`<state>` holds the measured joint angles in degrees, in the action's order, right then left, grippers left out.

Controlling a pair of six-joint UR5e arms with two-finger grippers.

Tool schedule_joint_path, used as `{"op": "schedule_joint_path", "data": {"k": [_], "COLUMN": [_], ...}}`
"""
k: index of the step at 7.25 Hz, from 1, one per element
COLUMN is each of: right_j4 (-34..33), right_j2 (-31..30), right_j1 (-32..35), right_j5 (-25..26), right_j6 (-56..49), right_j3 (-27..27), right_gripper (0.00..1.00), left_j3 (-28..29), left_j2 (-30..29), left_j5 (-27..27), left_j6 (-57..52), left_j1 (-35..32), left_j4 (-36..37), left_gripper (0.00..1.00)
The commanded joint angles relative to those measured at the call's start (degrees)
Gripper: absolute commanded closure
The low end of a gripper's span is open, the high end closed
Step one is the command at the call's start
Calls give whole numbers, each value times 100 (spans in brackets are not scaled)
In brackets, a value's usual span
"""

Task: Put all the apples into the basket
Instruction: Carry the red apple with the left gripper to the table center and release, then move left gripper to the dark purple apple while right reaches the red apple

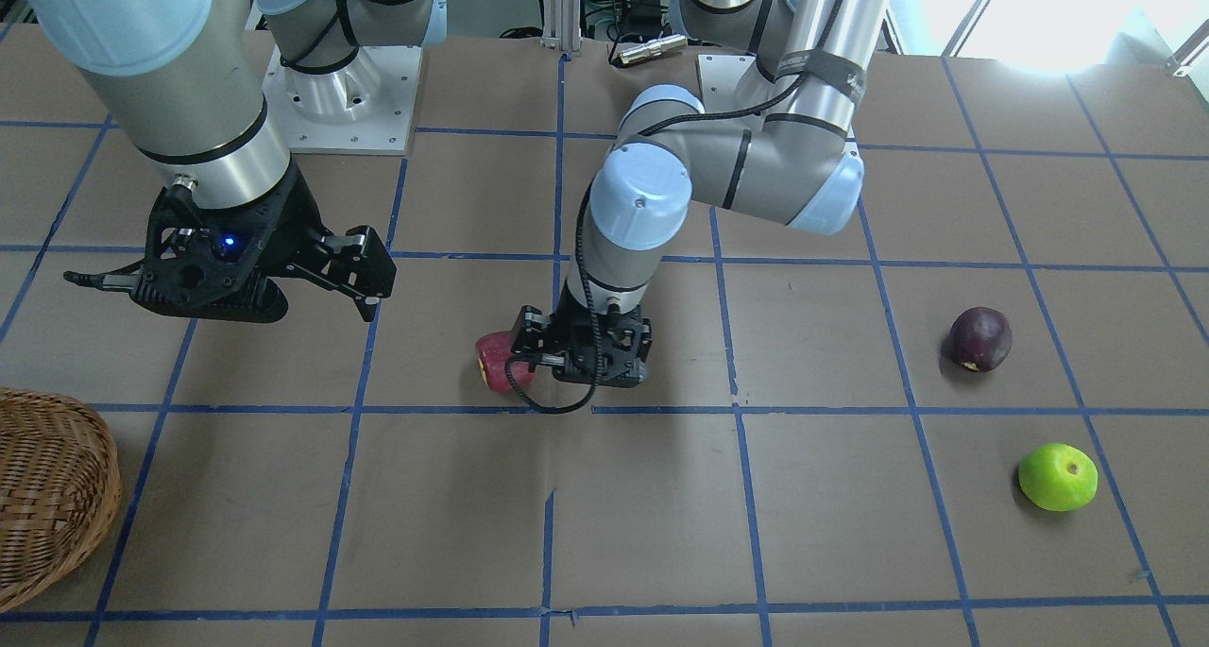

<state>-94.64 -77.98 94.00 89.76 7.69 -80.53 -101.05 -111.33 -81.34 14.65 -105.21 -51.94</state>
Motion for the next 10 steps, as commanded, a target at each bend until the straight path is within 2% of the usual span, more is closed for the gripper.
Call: {"op": "schedule_joint_path", "data": {"k": [1,2,3,4,5,7,8,9,10], "right_j4": [-2,7,68,77,103,-44,-489,-1042,-1813], "right_j2": [2,45,98,133,203,755,1045,1213,1276], "right_j1": [-4,-22,-22,-13,-4,170,511,836,1083], "right_j5": [-3,32,33,-37,32,-55,-46,15,33], "right_j6": [-4,-4,5,57,32,110,328,739,769], "right_j3": [-6,-6,20,55,12,-15,-50,-233,-713], "right_gripper": [0,0,0,0,0,0,0,0,0], "left_j3": [-55,-55,-55,-64,-64,-143,-291,-475,-643], "left_j2": [540,751,910,981,1130,1071,956,807,614], "left_j5": [-658,-1186,-1357,-1358,-1341,-1210,-835,-814,-822], "left_j6": [-1807,-2713,-3470,-4635,-5212,-6723,-7600,-8157,-8302], "left_j1": [998,1350,1789,2498,3045,4038,4635,4980,5071], "left_j4": [-850,-1131,-1334,-1388,-1728,-1758,-1628,-1513,-1199], "left_gripper": [0,0,0,0,0,0,0,0,0]}}
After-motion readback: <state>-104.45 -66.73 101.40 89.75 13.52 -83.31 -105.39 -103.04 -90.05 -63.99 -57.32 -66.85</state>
